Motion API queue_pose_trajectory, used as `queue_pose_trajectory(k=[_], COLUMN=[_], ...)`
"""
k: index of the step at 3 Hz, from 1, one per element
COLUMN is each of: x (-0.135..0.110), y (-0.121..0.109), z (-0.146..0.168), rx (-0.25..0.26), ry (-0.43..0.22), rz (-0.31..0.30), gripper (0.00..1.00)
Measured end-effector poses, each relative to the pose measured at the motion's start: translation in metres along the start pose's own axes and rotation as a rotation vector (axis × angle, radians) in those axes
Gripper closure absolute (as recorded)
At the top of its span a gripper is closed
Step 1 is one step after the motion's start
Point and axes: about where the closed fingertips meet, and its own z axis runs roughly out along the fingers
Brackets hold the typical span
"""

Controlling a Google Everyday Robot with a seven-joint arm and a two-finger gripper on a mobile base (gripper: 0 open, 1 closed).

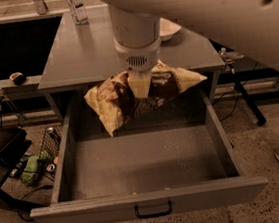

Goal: Pick brown chip bag from top drawer and place on counter

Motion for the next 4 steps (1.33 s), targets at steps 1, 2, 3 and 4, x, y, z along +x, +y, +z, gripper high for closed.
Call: queue_pose_trajectory(k=[1, 2, 3, 4], x=[0.014, 0.003, -0.013, -0.040], y=[-0.053, -0.114, -0.167, -0.202], z=[-0.020, -0.038, -0.063, -0.051], rx=[0.021, 0.109, 0.212, 0.250], ry=[0.029, -0.020, -0.126, -0.237], rz=[0.011, 0.079, 0.197, 0.276], gripper=[1.00, 1.00, 1.00, 1.00])
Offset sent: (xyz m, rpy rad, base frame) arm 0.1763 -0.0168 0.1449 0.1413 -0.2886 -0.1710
